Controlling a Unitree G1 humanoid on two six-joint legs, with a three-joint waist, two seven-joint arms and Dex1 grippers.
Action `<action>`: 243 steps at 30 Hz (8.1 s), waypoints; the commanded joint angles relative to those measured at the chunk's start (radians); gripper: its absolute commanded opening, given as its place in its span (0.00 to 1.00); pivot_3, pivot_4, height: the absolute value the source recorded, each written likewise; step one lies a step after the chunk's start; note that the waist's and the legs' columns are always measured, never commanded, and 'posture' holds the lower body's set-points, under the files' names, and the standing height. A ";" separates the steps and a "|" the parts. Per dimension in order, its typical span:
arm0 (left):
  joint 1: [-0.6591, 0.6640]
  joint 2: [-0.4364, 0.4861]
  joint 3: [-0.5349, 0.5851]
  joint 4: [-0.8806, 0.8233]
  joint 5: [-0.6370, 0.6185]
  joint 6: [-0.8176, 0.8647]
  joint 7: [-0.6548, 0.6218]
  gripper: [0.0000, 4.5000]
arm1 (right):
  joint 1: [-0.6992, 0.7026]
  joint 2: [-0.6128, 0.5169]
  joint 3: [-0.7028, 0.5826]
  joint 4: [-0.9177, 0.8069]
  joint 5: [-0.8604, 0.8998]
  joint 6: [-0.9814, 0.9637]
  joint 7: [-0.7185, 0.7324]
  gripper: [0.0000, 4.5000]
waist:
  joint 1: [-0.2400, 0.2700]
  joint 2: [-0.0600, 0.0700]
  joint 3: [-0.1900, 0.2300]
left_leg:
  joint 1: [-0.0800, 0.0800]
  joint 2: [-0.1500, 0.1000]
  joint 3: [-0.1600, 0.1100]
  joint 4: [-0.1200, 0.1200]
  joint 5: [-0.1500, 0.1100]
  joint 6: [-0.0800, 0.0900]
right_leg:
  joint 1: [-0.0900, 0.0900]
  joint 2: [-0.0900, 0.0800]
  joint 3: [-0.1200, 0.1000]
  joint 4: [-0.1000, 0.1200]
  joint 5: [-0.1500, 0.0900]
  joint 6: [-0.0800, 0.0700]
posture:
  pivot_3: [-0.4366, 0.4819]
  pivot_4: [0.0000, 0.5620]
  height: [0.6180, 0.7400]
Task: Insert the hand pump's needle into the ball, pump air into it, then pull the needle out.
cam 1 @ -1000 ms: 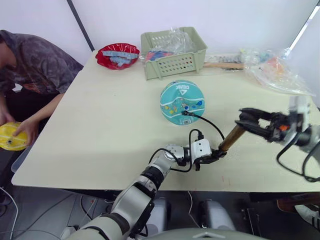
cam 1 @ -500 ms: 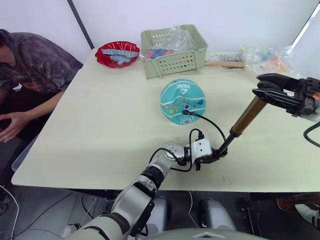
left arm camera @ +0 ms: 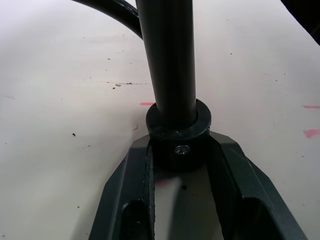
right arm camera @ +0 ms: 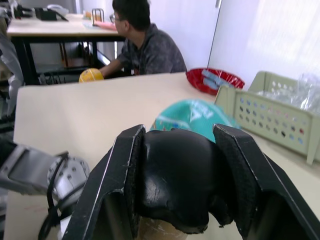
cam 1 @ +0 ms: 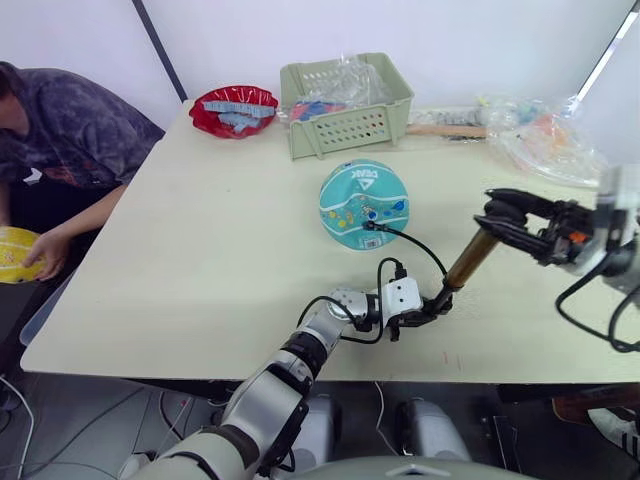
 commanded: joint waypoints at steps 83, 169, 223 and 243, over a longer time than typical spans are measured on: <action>0.050 0.018 -0.060 0.063 0.076 0.016 -0.022 0.22 | 0.104 0.053 -0.051 0.029 -0.019 -0.132 0.042 0.37 | 0.001 0.000 -0.001 | 0.006 -0.002 -0.003 -0.002 0.000 0.000 | 0.008 -0.003 -0.003 -0.001 -0.001 0.000 | 0.48 0.27 1.00; 0.046 0.004 -0.062 0.079 0.085 0.010 -0.027 0.22 | -0.209 -0.250 -0.284 0.011 0.297 0.319 0.004 0.37 | 0.005 0.009 0.006 | -0.010 -0.005 -0.009 0.000 0.000 0.000 | -0.003 -0.007 -0.009 -0.002 -0.001 0.001 | 0.48 0.27 1.00; 0.044 0.010 -0.065 0.083 0.089 0.009 -0.030 0.22 | -0.112 -0.215 -0.254 0.010 0.235 0.200 0.038 0.36 | 0.003 0.004 0.002 | -0.004 -0.005 -0.009 0.000 0.000 0.000 | 0.002 -0.006 -0.009 -0.002 -0.001 0.002 | 0.48 0.27 1.00; 0.039 0.010 -0.066 0.088 0.091 0.004 -0.031 0.22 | -0.054 -0.155 -0.131 -0.018 0.091 0.141 0.078 0.36 | 0.002 0.002 0.000 | -0.007 -0.005 -0.010 0.000 0.000 0.000 | -0.001 -0.006 -0.009 -0.002 -0.001 0.001 | 0.48 0.27 1.00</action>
